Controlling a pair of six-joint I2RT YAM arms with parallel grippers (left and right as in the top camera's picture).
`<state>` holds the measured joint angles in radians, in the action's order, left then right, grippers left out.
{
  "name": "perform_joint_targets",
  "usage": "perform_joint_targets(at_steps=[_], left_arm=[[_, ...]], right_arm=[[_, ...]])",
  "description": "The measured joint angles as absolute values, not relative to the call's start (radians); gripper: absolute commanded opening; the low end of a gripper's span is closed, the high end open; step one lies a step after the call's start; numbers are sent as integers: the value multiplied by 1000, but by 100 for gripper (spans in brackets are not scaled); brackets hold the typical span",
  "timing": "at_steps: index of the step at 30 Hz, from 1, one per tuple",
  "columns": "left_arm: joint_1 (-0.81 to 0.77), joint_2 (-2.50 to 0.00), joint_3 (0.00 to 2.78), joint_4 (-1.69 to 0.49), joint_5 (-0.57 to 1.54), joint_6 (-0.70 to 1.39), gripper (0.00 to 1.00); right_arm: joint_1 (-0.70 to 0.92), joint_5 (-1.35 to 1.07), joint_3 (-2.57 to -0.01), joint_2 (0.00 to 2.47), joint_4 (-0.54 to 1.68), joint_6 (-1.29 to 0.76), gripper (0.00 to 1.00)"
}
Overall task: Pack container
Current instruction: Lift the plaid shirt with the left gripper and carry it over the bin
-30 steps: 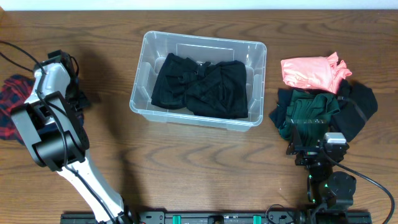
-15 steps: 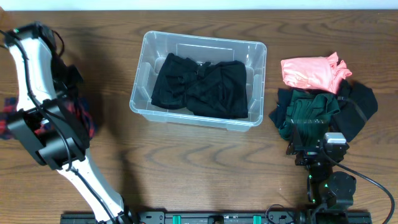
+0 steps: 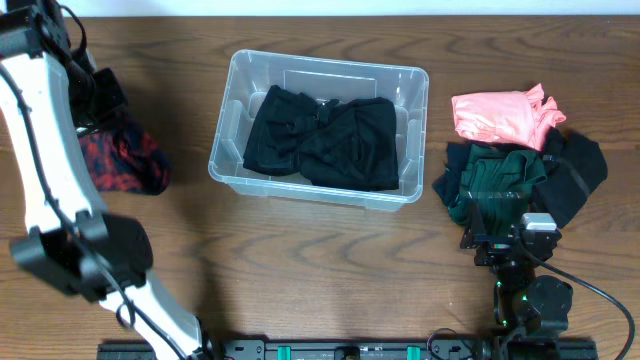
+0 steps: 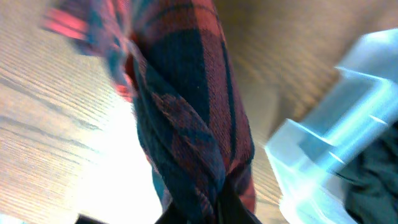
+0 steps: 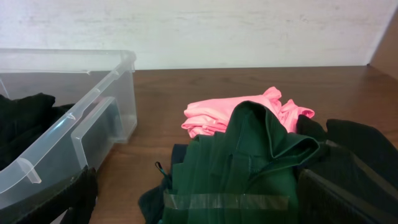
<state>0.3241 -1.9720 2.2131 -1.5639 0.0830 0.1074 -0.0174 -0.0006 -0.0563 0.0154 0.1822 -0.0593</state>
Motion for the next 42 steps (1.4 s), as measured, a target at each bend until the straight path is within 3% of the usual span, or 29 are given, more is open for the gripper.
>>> perform_joint_targets(at_steps=[13, 20, 27, 42], left_arm=[[202, -1619, 2221, -1450, 101, 107, 6], [30, -1494, 2222, -1374, 98, 88, 6], [-138, -1483, 2224, -1357, 102, 66, 6], [-255, -1553, 2224, -1356, 102, 51, 6]], right_arm=[[-17, -1, -56, 15, 182, -59, 99], [-17, -1, -56, 15, 182, -59, 99], [-17, -1, -56, 15, 182, -59, 99], [-17, -1, -56, 15, 182, -59, 99]])
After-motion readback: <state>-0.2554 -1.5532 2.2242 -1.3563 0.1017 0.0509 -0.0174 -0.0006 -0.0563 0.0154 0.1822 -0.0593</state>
